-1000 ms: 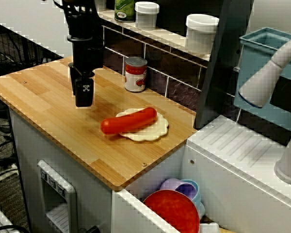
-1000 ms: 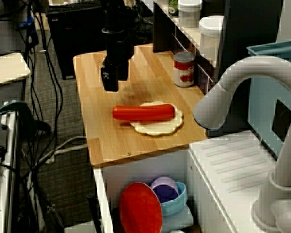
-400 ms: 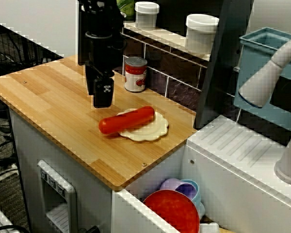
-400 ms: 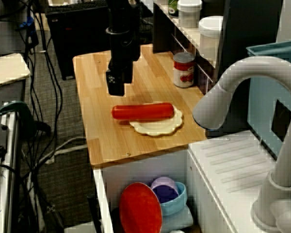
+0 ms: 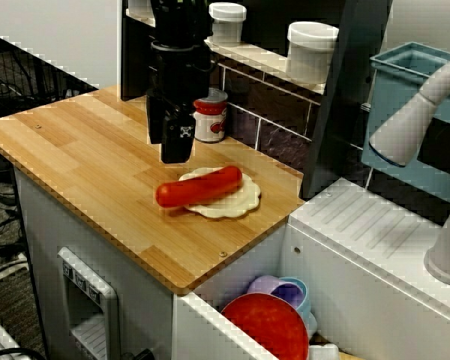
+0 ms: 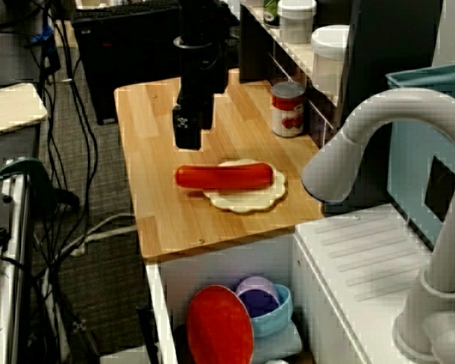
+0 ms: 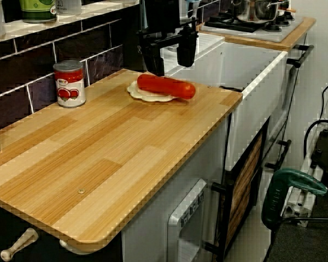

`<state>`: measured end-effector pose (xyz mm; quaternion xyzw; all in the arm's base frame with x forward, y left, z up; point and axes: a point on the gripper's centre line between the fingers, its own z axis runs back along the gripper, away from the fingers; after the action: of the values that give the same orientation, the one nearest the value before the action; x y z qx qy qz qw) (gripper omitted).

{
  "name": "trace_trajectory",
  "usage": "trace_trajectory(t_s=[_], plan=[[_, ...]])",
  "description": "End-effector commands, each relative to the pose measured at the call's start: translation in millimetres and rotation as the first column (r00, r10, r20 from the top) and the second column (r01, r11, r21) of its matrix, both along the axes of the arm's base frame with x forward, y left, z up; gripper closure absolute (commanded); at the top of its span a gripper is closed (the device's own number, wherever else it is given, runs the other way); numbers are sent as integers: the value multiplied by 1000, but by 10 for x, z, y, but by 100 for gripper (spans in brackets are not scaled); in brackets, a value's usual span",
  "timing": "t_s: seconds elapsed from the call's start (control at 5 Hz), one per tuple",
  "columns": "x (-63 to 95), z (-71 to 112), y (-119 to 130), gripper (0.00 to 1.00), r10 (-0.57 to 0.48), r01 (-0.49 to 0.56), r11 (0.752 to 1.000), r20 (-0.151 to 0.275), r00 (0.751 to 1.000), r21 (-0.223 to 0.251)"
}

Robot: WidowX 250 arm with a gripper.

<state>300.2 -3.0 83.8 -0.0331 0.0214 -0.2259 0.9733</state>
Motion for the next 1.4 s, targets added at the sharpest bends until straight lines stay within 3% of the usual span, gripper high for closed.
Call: trace_trajectory(t_s=[0.0, 0.2, 0.4, 0.6, 1.0, 1.2], plan=[[-26, 98, -148, 0, 172, -179, 979, 75, 982, 98], [-42, 9, -161, 0, 252, -255, 959, 40, 967, 121], [-58, -6, -99, 0, 365, -365, 925, 14, 931, 105], [-57, 25, -9, 0, 425, -426, 902, 27, 905, 68], [-73, -42, 13, 0, 459, -461, 887, 67, 886, 28], [-61, -29, -10, 0, 461, -462, 887, 58, 886, 18]])
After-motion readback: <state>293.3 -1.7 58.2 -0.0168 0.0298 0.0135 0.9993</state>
